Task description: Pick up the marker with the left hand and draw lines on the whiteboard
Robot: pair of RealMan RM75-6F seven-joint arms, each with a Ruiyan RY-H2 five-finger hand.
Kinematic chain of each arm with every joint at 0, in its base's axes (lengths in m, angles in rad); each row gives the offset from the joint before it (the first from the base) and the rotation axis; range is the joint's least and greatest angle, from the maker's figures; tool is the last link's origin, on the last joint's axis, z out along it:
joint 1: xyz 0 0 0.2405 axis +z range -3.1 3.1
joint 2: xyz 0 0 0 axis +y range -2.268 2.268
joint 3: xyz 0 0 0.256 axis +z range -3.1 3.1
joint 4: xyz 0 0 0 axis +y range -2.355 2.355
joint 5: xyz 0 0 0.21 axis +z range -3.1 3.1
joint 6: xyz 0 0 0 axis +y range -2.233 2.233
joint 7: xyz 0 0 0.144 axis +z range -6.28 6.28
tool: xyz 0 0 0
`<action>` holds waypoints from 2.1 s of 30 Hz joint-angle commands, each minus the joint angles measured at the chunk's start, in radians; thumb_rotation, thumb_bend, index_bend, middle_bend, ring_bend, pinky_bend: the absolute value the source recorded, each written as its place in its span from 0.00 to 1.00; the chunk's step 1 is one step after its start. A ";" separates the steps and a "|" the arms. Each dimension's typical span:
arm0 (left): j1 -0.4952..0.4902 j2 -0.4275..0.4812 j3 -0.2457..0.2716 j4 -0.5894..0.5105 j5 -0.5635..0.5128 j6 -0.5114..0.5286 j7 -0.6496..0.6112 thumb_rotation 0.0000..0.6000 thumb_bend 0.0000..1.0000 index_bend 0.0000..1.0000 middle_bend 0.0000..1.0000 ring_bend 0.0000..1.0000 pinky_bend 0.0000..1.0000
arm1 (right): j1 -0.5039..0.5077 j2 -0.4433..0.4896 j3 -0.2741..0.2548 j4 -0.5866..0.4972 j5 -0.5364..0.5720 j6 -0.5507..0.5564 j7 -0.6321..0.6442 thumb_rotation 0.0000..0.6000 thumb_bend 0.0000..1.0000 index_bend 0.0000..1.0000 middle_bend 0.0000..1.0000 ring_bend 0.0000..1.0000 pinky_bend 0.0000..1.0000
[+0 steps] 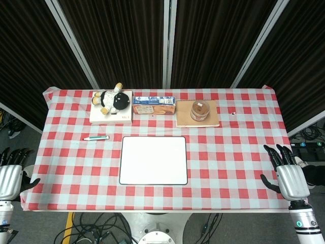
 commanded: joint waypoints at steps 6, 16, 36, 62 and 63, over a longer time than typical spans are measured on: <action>0.002 -0.016 -0.003 -0.002 -0.004 0.005 0.004 1.00 0.09 0.19 0.15 0.12 0.03 | 0.007 0.003 0.003 0.002 -0.008 -0.002 0.002 1.00 0.21 0.06 0.14 0.00 0.00; -0.149 -0.026 -0.094 0.024 -0.010 -0.129 0.011 1.00 0.08 0.23 0.16 0.18 0.13 | 0.030 0.017 0.011 -0.004 -0.008 -0.030 -0.013 1.00 0.21 0.06 0.14 0.00 0.00; -0.636 -0.377 -0.209 0.506 -0.280 -0.666 0.236 1.00 0.23 0.46 0.45 0.83 0.92 | 0.056 0.051 0.029 -0.038 0.035 -0.064 -0.062 1.00 0.21 0.06 0.16 0.00 0.00; -0.732 -0.525 -0.172 0.519 -0.717 -0.681 0.631 1.00 0.30 0.46 0.47 0.85 0.94 | 0.049 0.041 0.016 0.019 0.051 -0.075 0.017 1.00 0.21 0.06 0.16 0.00 0.00; -0.738 -0.530 -0.168 0.527 -0.725 -0.683 0.640 1.00 0.30 0.46 0.47 0.85 0.94 | 0.049 0.041 0.016 0.019 0.051 -0.075 0.017 1.00 0.21 0.06 0.16 0.00 0.00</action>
